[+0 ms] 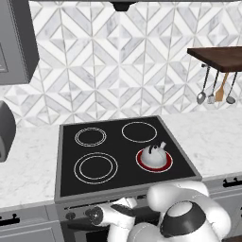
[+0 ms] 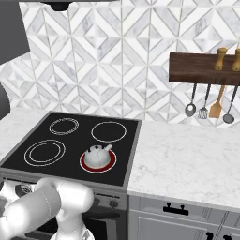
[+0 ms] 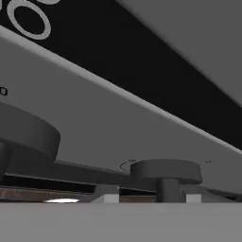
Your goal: Turn off the front right burner of the stove.
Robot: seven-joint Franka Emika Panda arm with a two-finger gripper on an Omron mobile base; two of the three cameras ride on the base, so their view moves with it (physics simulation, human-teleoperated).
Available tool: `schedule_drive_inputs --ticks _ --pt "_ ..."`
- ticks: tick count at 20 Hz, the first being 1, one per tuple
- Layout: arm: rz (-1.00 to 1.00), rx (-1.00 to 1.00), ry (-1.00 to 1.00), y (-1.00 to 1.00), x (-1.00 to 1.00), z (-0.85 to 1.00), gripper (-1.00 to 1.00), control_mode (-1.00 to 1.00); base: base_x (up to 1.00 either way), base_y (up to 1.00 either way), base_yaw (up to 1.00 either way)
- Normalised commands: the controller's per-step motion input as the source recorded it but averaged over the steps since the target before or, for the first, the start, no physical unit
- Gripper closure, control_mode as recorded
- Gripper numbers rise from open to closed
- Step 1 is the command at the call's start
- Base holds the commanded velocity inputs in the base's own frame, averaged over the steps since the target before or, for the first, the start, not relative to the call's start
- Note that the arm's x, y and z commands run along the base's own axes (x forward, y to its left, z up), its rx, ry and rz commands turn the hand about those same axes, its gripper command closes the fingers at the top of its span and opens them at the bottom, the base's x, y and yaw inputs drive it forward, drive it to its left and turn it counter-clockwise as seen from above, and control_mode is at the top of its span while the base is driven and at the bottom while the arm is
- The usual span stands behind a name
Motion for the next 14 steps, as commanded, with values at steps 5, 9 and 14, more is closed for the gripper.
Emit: schedule_drive_inputs --ticks 5,9,14 --pt "-0.37 0.67 -0.03 -0.39 0.41 0.01 1.00 -1.00 0.00 0.00 0.00" --pt "-0.39 0.71 -0.10 -0.64 0.19 0.00 1.00 -1.00 0.00 0.00 0.00" --pt "-0.39 0.73 -0.20 -0.72 0.12 0.00 1.00 -1.00 0.00 0.00 0.00"
